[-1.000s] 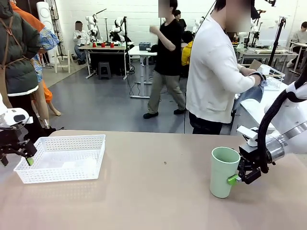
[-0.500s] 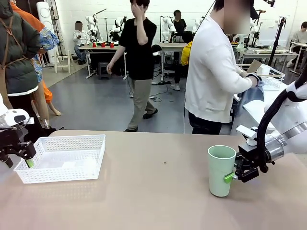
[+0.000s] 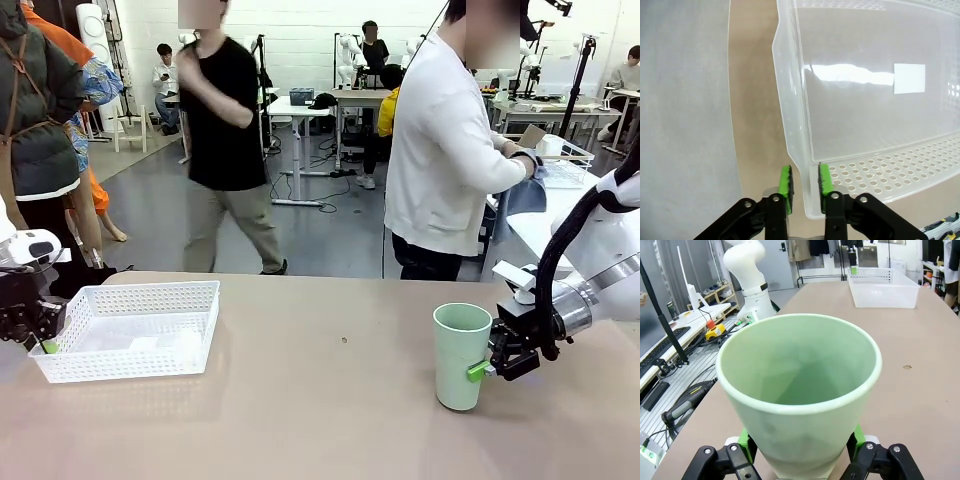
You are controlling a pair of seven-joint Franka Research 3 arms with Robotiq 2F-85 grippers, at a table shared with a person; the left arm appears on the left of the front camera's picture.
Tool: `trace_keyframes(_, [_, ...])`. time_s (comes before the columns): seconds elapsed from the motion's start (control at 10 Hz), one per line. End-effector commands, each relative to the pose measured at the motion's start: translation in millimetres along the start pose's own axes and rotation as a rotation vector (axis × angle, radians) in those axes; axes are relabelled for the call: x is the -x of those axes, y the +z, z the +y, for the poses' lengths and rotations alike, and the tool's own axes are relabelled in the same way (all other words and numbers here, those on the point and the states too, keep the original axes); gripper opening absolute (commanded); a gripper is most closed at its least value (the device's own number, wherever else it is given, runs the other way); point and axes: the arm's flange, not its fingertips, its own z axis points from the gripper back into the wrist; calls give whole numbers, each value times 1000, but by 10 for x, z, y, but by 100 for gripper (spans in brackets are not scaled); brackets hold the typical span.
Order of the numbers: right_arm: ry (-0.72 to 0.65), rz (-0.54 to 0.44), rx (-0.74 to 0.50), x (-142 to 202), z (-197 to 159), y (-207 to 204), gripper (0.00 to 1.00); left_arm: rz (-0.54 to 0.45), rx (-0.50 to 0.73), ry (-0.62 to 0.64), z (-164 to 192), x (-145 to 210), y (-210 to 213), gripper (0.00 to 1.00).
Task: Clean and organize the cups into the basket.
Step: Pick up the Organizing basket and move it to the center of the table, then pick up the Reusable plastic cup from the right side of the table and place it inside the Organizing basket.
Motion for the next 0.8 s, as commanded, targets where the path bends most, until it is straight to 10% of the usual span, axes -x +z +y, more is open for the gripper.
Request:
trace_keyframes(0.0, [25, -24, 2, -20, 5, -9, 24, 22, 3, -20, 66, -45, 38, 0])
trace_keyframes(0.1, [31, -26, 5, -20, 14, 1, 0, 24, 3, -20, 67, -60, 43, 0])
trace_keyframes(0.2, [35, -31, 9, -18, 16, 17, 24, 28, 1, -24, 55, -84, 36, 0])
trace_keyframes(0.3, [34, -32, 10, -12, 18, 15, 0, 38, 1, -29, 40, -105, 24, 0])
trace_keyframes(0.5, [31, -28, 21, -15, 30, 24, 0, 41, 12, -32, 28, -134, 30, 0])
trace_keyframes(0.6, [27, -13, 50, -66, 49, 27, 24, 42, 17, -25, -5, -153, 31, 0])
trace_keyframes(0.7, [36, -9, 90, -235, 138, 34, 70, 50, 22, -37, -110, -144, 42, 4])
